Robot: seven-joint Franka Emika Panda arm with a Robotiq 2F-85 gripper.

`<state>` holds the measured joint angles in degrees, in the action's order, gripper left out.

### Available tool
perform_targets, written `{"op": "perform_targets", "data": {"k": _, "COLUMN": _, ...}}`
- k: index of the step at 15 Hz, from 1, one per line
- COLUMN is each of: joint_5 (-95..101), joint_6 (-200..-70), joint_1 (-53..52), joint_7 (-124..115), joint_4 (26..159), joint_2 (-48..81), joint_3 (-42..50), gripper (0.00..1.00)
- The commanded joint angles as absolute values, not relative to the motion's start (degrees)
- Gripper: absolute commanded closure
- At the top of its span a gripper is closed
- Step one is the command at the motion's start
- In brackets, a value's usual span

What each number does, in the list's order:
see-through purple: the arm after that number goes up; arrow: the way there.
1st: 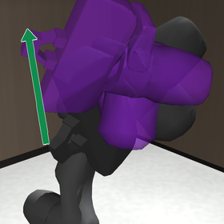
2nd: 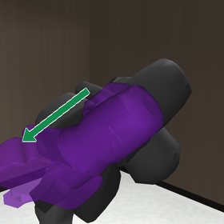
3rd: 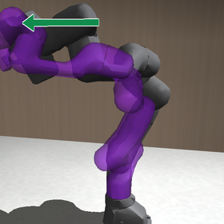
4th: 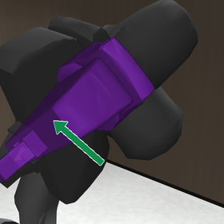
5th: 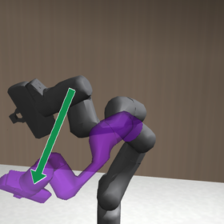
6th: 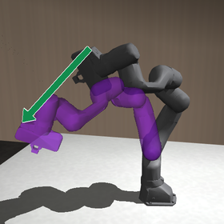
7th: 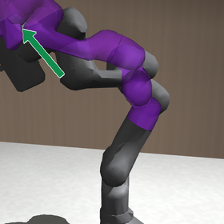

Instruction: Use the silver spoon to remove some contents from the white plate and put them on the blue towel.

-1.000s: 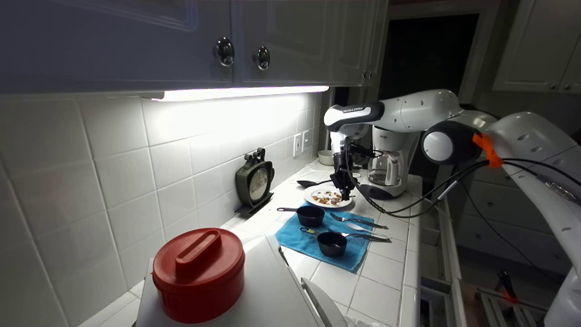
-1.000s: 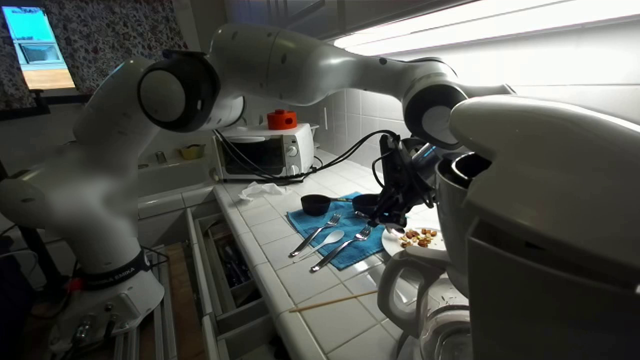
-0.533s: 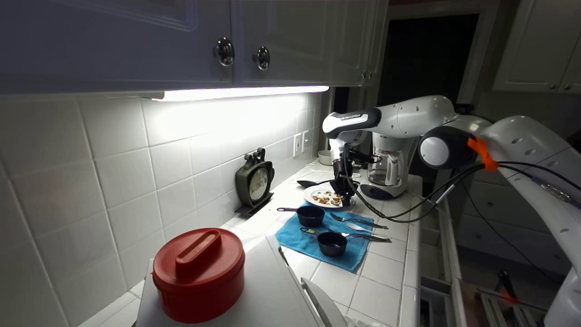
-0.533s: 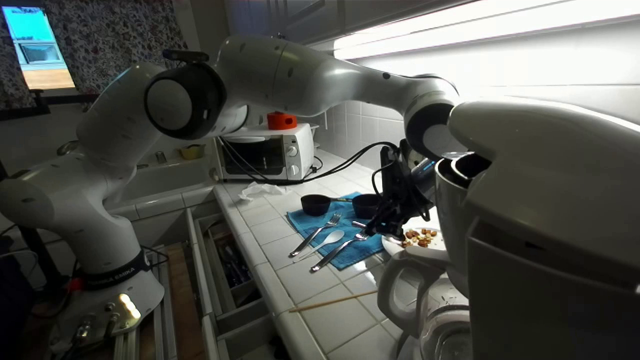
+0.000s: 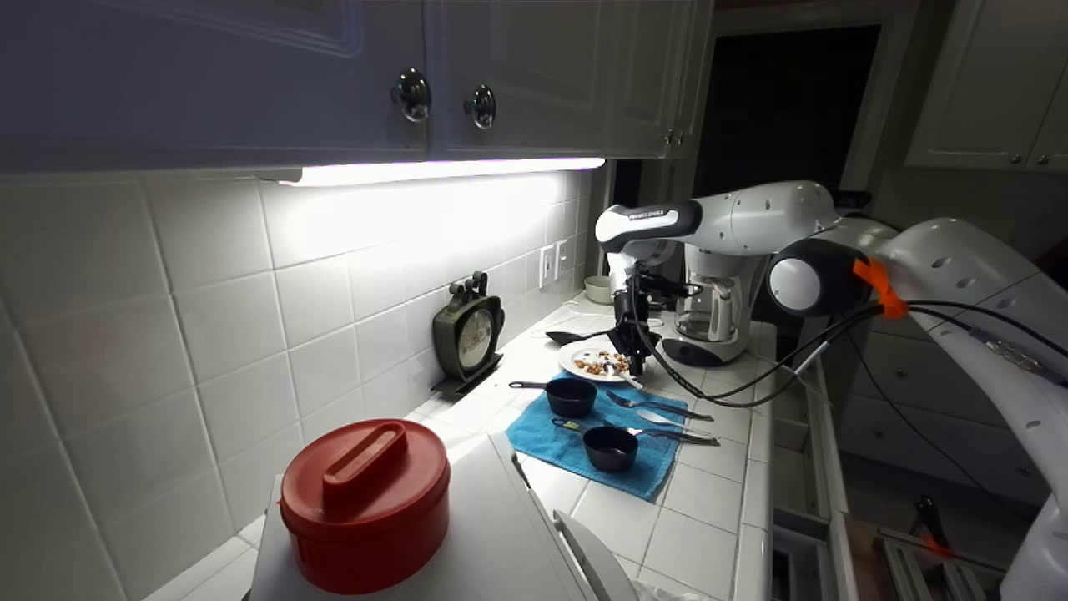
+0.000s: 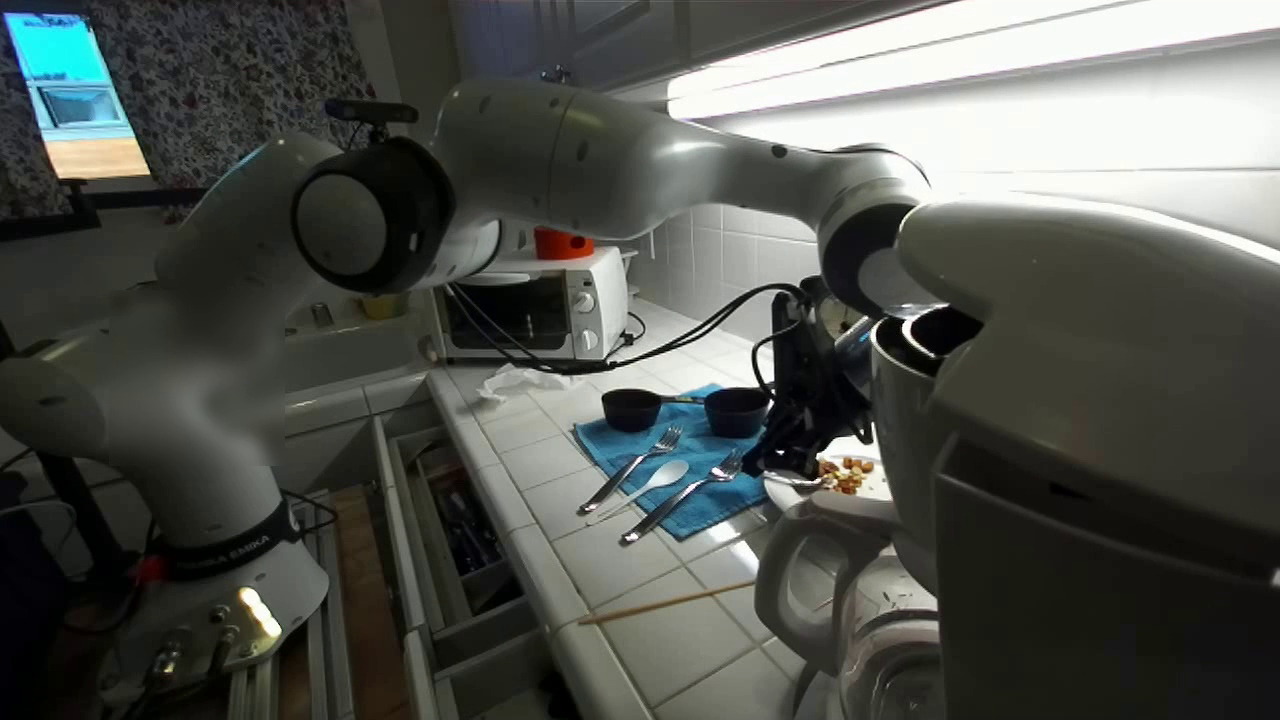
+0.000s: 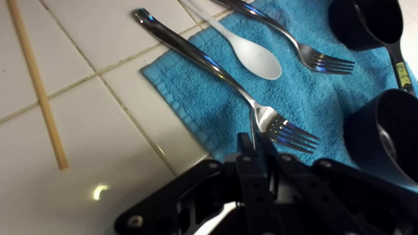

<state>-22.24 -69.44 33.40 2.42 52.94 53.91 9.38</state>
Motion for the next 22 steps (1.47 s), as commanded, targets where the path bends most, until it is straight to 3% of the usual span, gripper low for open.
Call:
{"op": "perform_targets", "data": {"k": 1, "joint_5": -21.6, "joint_6": -66.9, "joint_1": 34.9, "joint_7": 0.1, "joint_4": 47.8, "joint_2": 56.4, "joint_3": 8.1, "gripper": 0.94}}
{"op": "perform_targets", "data": {"k": 18, "joint_5": -23.0, "joint_6": -77.5, "joint_1": 30.5, "joint_7": 2.1, "joint_4": 58.0, "joint_2": 46.9, "joint_3": 9.4, "gripper": 0.94}}
{"op": "perform_targets", "data": {"k": 21, "joint_5": -22.9, "joint_6": -79.8, "joint_1": 29.8, "joint_7": 3.0, "joint_4": 63.0, "joint_2": 43.4, "joint_3": 9.5, "gripper": 0.93}}
{"op": "perform_targets", "data": {"k": 22, "joint_5": -22.8, "joint_6": -80.4, "joint_1": 29.5, "joint_7": 3.2, "joint_4": 65.1, "joint_2": 42.1, "joint_3": 9.5, "gripper": 0.85}}
